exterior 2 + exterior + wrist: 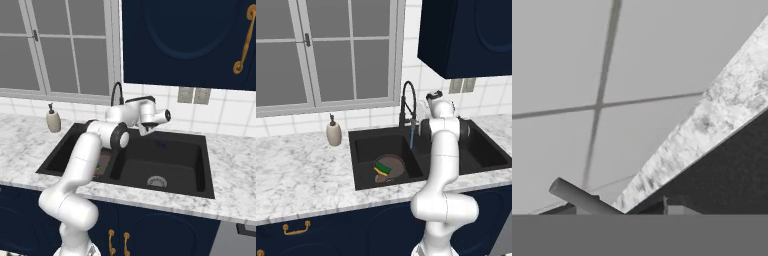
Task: Pick the pan and sponge and place them into the sink. Then turn on the water.
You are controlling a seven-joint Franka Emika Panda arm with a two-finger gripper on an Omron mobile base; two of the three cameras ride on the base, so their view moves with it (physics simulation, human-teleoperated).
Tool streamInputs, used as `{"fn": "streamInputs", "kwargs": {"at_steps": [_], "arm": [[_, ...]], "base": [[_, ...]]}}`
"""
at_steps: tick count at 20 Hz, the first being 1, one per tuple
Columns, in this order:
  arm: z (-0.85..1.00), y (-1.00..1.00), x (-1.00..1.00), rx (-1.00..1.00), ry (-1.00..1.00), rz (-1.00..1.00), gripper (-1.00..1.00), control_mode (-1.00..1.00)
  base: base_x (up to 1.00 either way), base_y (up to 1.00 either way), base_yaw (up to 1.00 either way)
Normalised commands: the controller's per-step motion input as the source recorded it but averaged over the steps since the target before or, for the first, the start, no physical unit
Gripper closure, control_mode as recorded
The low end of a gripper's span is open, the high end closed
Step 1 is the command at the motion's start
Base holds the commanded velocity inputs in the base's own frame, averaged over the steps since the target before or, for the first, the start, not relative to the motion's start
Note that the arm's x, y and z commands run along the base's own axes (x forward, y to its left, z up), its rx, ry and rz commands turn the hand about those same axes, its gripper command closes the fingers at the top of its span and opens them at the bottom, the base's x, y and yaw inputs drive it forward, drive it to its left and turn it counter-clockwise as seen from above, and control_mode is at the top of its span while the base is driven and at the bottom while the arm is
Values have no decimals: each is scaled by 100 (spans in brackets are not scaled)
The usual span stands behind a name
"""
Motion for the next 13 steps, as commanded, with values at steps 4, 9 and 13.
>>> {"fn": "streamInputs", "kwargs": {"at_steps": [4,9,13], "arm": [[-44,0,0,8,17,-5,100,-100],[-21,5,0,0,2,0,100,-100],[-15,1,-4,-1,0,0,100,-100]], "base": [[0,0,0],[0,0,0],[0,0,0]]}}
